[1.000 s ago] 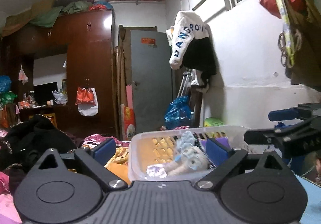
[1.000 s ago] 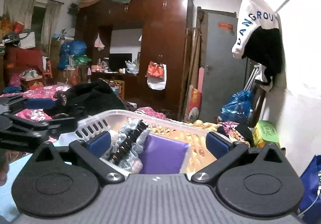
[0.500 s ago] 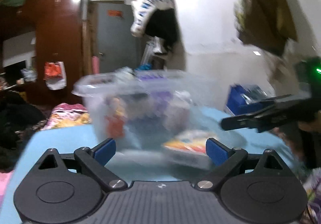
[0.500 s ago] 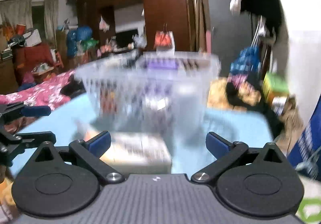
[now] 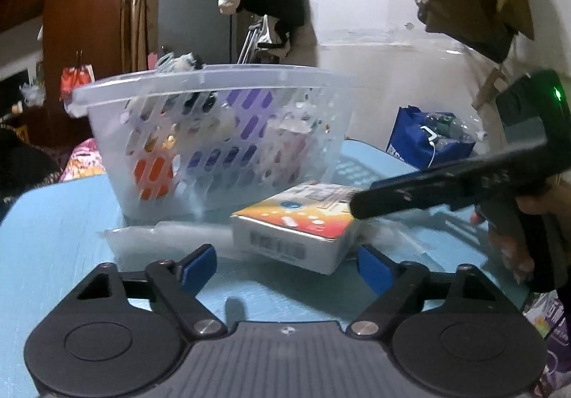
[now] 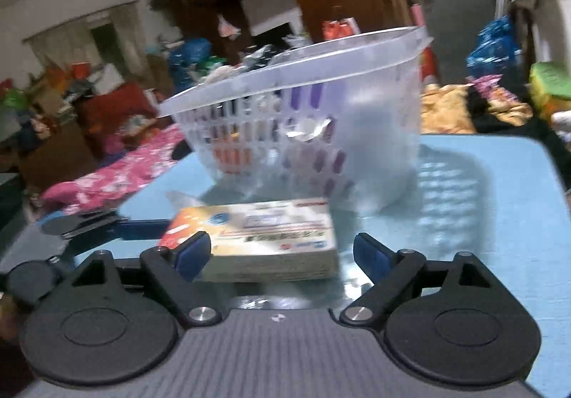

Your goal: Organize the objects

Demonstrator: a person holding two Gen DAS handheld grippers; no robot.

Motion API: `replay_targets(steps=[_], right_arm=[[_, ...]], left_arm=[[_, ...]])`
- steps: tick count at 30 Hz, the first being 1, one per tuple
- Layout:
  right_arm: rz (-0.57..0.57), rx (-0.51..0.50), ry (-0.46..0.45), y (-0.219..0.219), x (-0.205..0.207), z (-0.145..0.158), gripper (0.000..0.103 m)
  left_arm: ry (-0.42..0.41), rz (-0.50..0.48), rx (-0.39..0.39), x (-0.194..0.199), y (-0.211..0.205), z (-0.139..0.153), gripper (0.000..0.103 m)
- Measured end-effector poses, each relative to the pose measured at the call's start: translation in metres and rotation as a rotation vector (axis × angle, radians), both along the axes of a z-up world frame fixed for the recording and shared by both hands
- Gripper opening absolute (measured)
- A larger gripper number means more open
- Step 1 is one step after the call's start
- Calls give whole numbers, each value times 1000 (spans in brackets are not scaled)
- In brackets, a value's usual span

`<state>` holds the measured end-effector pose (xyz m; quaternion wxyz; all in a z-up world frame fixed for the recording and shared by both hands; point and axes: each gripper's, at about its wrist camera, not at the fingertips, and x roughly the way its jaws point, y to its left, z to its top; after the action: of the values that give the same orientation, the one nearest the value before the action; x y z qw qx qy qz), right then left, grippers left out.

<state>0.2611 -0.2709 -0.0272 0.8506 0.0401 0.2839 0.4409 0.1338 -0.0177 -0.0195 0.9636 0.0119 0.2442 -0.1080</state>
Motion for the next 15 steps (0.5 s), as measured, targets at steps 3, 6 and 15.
replay_targets(steps=[3,6,15], right_arm=[[54,12,-4,1,-4,0,90],[70,1,-17,3,-7,1,89],[101,-50,-39,14,-19,-2,64]], left_arm=[[15,0,-32,2,14,1,85],[32,-9,-59,7,22,2,79],[13,-19,-18,10,18,4,66]])
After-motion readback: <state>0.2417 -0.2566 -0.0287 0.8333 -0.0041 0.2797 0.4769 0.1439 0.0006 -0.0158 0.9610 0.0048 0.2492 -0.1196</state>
